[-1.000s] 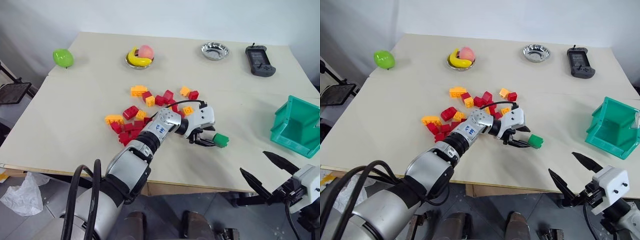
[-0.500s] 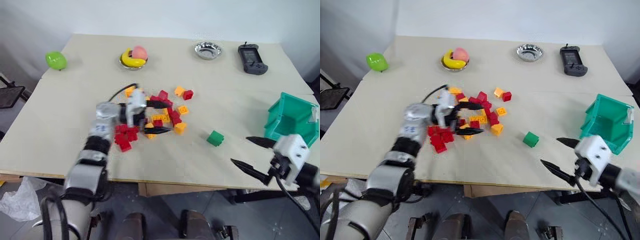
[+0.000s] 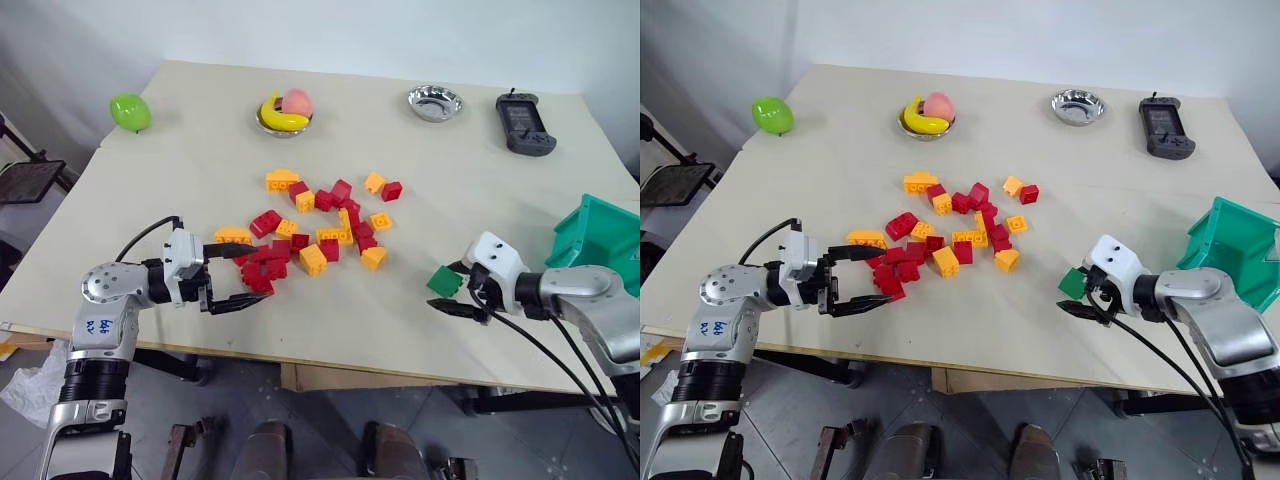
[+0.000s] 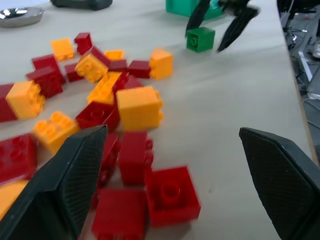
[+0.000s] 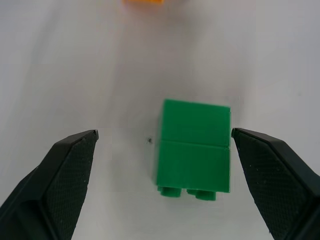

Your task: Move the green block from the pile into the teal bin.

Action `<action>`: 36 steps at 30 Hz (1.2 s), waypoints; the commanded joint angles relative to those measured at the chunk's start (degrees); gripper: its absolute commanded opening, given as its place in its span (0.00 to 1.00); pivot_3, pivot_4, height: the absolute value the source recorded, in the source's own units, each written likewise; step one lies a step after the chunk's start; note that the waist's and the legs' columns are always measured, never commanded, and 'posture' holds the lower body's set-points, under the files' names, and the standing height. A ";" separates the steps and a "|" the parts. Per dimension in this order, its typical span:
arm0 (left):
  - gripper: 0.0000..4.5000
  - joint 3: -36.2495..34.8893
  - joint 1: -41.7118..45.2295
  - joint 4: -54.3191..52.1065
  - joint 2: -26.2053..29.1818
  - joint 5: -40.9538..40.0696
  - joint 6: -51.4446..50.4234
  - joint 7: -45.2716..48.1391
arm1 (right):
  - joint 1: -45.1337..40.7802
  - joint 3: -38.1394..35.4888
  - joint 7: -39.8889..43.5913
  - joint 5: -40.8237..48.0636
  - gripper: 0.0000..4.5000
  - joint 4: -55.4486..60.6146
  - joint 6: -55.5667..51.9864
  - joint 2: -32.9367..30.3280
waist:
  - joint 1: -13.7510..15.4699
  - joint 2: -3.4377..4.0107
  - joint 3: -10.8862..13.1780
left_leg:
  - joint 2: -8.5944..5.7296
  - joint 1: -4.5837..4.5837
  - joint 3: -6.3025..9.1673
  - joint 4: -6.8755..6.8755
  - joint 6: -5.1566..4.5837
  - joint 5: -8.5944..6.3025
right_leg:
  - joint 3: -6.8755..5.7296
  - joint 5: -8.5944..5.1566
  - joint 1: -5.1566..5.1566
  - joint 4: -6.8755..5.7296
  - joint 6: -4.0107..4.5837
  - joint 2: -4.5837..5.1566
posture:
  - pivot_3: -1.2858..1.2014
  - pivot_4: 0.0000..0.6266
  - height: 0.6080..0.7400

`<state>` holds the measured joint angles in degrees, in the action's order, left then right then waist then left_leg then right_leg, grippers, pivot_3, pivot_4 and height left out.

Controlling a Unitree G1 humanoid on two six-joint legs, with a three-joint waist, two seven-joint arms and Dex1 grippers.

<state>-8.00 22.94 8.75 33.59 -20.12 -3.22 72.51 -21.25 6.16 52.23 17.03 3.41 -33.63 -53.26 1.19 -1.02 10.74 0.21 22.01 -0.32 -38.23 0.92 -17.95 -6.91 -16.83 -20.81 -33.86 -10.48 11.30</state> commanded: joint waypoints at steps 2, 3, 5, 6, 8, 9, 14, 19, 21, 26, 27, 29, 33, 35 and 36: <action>1.00 1.28 -1.17 -5.71 -0.59 -2.61 -1.99 -1.59 | -1.04 -1.75 -0.66 -1.24 0.64 -1.15 2.81 2.17 | -0.12 0.00 0.00 | 0.02 0.00 -0.01 0.00 0.01 0.00 | 0.01 0.00 0.00 0.00 0.00 -0.02 | 0.52 0.24 1.00; 1.00 1.74 -1.19 -6.17 -0.68 -2.83 -2.26 -1.51 | -0.88 -2.08 -0.71 -1.22 0.55 -1.04 2.99 2.42 | -0.19 0.00 0.00 | 0.02 0.00 -0.03 0.00 0.01 0.00 | 0.03 0.00 0.00 0.00 0.00 -0.02 | 0.52 0.24 1.00; 1.00 2.57 -0.85 -6.50 -0.93 -3.00 -2.48 -1.47 | 0.10 -3.16 -1.00 -1.04 0.42 -0.59 3.36 2.53 | -0.19 0.00 0.00 | 0.02 0.00 -0.05 -0.01 0.01 0.00 | 0.03 0.00 -0.01 -0.01 0.00 -0.02 | 0.52 0.24 1.00; 1.00 3.08 -0.40 -6.51 -1.31 -3.10 -2.54 -1.69 | 1.13 -4.43 -1.21 -0.46 0.34 -0.02 3.94 2.57 | -0.15 0.00 0.00 | 0.02 0.00 -0.05 -0.01 0.01 0.00 | 0.03 0.00 -0.02 -0.01 0.00 -0.02 | 0.52 0.24 1.00; 1.00 3.84 0.64 -6.68 -2.40 -3.71 -3.03 -2.53 | 3.79 -8.37 -1.74 1.73 0.34 2.07 4.46 2.96 | 0.08 0.00 0.00 | 0.02 0.00 -0.05 0.01 0.01 0.00 | 0.03 0.00 -0.03 0.00 0.00 -0.01 | 0.52 0.24 1.00; 1.00 4.09 1.06 -7.07 -3.20 -4.28 -3.69 -3.29 | 5.30 -10.85 -2.20 3.02 0.34 3.39 4.47 3.40 | 0.24 0.00 0.00 | 0.01 0.01 -0.05 0.02 0.01 0.00 | 0.03 0.00 -0.02 0.01 0.00 -0.01 | 0.52 0.24 1.00; 1.00 6.47 3.13 -9.74 -9.85 -5.35 -6.74 -9.71 | 13.15 -29.36 -7.45 9.85 0.34 10.12 1.76 6.04 | 0.66 0.00 0.00 | -0.05 0.09 -0.01 -0.02 0.00 0.00 | 0.01 0.03 -0.02 0.04 -0.06 0.03 | 0.52 0.24 1.00; 1.00 9.43 7.90 -7.22 -20.20 -3.73 -7.50 -19.42 | 13.57 -42.35 -14.47 7.46 0.34 5.40 1.64 3.46 | 0.47 0.00 0.00 | -0.05 0.06 -0.03 -0.06 -0.01 0.00 | 0.04 0.06 0.03 0.04 -0.08 0.02 | 0.52 0.24 1.00; 1.00 11.33 9.43 -5.68 -22.80 -2.75 -7.05 -20.33 | 12.29 -42.81 -16.34 4.45 0.34 0.25 3.41 1.05 | 0.41 0.00 0.00 | -0.06 0.05 -0.05 -0.08 -0.01 0.00 | 0.05 0.06 0.05 0.04 -0.09 0.02 | 0.52 0.24 1.00; 1.00 15.48 12.34 -2.09 -25.02 -0.10 -6.08 -20.18 | 5.46 -38.90 -18.35 -1.02 0.34 -14.70 10.04 -3.48 | -0.49 0.15 -0.08 | -0.05 -0.03 -0.21 0.04 -0.01 0.00 | 0.16 0.06 0.01 0.07 -0.09 0.01 | 0.52 0.24 1.00; 1.00 15.97 12.88 -1.28 -25.08 0.60 -5.65 -20.21 | 3.99 -37.63 -18.23 -1.80 0.34 -17.37 10.88 -3.87 | -0.55 0.19 -0.09 | -0.05 -0.03 -0.25 0.04 -0.02 0.01 | 0.18 0.07 -0.01 0.06 -0.09 0.02 | 0.52 0.24 1.00; 1.00 16.50 13.44 -0.30 -24.78 1.52 -4.24 -19.76 | 1.80 -36.08 -18.38 -2.58 0.34 -20.83 12.14 -3.80 | -0.76 0.19 -0.10 | -0.05 -0.02 -0.25 0.03 -0.03 0.02 | 0.19 0.07 -0.02 0.06 -0.09 0.01 | 0.52 0.24 1.00; 1.00 16.23 13.74 0.33 -23.67 2.19 -2.44 -19.05 | -0.34 -33.47 -16.06 -3.01 0.63 -25.29 12.84 -4.17 | -0.90 0.20 -0.10 | -0.05 0.00 -0.23 0.03 -0.03 0.02 | 0.17 0.07 -0.02 0.09 -0.09 0.02 | 0.52 0.24 1.00; 1.00 15.51 13.02 -0.31 -22.40 1.82 -1.93 -18.31 | -0.65 -33.72 -15.29 -2.50 0.77 -25.67 14.48 -4.12 | -0.91 0.21 -0.10 | -0.05 0.04 -0.21 0.03 -0.03 0.02 | 0.16 0.07 -0.04 0.10 -0.09 0.02 | 0.52 0.24 1.00; 1.00 15.27 12.68 -0.56 -21.81 1.75 -1.58 -17.97 | -0.73 -33.86 -14.85 -2.17 0.84 -25.74 14.91 -4.17 | -0.91 0.22 -0.11 | -0.05 0.04 -0.22 0.03 -0.03 0.02 | 0.16 0.07 -0.04 0.11 -0.10 0.03 | 0.52 0.24 1.00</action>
<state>8.18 35.73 9.92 11.16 -17.89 -6.24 53.76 -21.07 -26.42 36.58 14.40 -22.92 -20.69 -55.72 0.28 -0.80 10.63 0.15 22.06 -0.53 -38.19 0.89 -17.93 -6.76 -16.76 -20.85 -33.75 -10.57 11.32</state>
